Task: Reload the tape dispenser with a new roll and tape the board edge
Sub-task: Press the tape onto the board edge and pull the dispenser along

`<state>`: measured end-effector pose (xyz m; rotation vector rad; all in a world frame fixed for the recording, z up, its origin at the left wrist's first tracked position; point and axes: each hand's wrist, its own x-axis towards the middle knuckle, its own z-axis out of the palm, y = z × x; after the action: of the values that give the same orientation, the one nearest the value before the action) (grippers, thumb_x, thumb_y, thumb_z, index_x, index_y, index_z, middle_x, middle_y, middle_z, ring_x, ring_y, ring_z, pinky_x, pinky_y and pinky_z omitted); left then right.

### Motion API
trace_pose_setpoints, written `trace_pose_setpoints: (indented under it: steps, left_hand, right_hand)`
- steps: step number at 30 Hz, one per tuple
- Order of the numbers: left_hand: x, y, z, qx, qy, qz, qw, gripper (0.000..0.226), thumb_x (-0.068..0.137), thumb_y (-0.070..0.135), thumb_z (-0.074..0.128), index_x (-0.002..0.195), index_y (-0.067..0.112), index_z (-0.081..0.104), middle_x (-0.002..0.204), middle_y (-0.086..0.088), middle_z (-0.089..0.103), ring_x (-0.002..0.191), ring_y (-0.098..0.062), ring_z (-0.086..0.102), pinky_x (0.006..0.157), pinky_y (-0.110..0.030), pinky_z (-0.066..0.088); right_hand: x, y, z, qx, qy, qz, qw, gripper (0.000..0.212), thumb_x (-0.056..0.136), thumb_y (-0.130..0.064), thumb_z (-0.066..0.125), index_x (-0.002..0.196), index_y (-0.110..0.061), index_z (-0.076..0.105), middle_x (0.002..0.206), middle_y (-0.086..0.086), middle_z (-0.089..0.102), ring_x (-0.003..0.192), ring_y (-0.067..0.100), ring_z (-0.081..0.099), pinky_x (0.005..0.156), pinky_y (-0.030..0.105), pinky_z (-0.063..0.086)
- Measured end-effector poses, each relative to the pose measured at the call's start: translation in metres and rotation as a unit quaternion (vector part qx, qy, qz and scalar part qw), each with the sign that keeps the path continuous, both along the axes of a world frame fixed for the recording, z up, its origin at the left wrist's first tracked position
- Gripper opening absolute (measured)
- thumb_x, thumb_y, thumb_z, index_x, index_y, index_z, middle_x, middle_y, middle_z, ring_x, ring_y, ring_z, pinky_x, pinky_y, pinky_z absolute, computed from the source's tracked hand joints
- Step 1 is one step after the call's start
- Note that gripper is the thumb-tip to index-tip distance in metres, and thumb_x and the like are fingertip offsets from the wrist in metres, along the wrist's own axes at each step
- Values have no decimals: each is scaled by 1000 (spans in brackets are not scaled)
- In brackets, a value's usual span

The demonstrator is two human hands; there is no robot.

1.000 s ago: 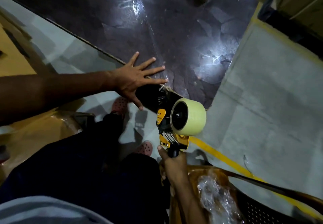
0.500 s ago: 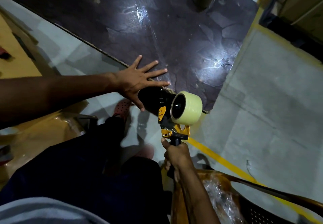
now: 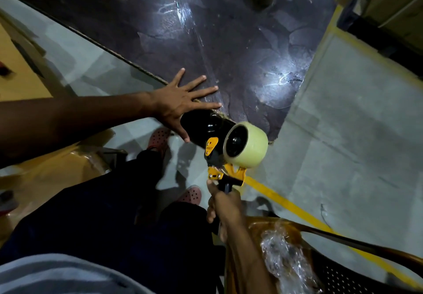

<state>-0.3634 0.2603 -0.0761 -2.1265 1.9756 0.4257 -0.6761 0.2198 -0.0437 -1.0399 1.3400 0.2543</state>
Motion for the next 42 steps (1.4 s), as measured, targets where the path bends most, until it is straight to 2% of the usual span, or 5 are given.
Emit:
trace_pose_setpoints:
  steps: [9, 17, 31, 36, 42]
  left_hand:
    - [1, 1, -2, -3, 2, 1, 1000, 138, 58, 108, 49, 163, 52, -20, 178, 2, -25, 163, -40, -21, 117, -87, -3]
    - [1, 1, -1, 1, 1, 0, 1000, 137, 59, 109, 49, 162, 52, -20, 177, 2, -26, 163, -40, -22, 117, -87, -4]
    - [0, 0, 4, 22, 14, 7, 1000, 137, 59, 107, 52, 162, 52, -21, 176, 3, -30, 161, -38, -27, 117, -85, -7]
    - [1, 0, 2, 19, 10, 6, 1000, 137, 59, 107, 52, 162, 52, -21, 176, 3, -30, 161, -37, -27, 117, -85, -8]
    - [0, 0, 2, 9, 11, 8, 1000, 138, 57, 108, 53, 163, 52, -18, 177, 4, -27, 163, -38, -24, 116, -84, -8]
  right_hand:
    - [-39, 11, -8, -62, -7, -2, 998, 22, 95, -18, 75, 89, -5, 59, 47, -1, 51, 35, 16, 43, 38, 22, 33]
    - [-11, -5, -14, -122, 60, 89, 987, 37, 93, -36, 75, 67, -19, 55, 60, 3, 57, 61, 28, 58, 63, 35, 47]
    - [10, -12, -1, -20, 44, 21, 999, 30, 101, -23, 66, 78, -8, 53, 33, -2, 36, 28, 18, 32, 43, 25, 29]
    - [-9, -7, -14, -125, 59, 103, 985, 27, 94, -34, 73, 79, -14, 63, 67, 5, 62, 67, 31, 66, 64, 37, 51]
    - [-34, -3, -18, -152, 62, 124, 979, 15, 96, -22, 73, 94, -9, 65, 84, 3, 68, 72, 14, 62, 63, 24, 47]
